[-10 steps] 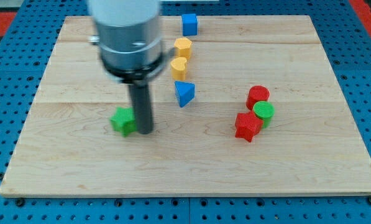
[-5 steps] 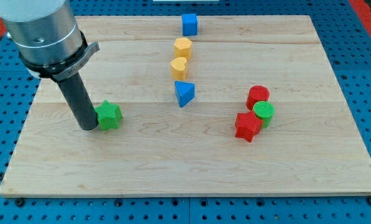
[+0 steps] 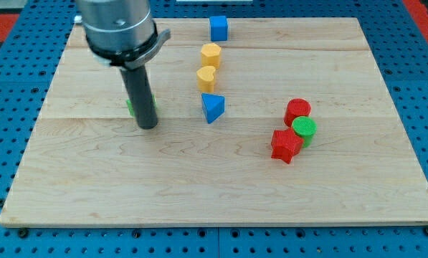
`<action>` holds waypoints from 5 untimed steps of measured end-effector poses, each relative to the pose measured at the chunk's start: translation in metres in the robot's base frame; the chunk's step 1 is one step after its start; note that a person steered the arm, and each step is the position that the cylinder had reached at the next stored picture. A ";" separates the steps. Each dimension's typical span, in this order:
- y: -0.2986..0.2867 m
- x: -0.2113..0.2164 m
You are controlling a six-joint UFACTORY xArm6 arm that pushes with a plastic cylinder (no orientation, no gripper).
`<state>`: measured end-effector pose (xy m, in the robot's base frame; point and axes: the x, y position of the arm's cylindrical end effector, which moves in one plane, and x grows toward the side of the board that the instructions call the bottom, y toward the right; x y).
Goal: Place the green star diagonal to the yellow heart
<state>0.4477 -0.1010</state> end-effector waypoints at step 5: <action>-0.067 -0.047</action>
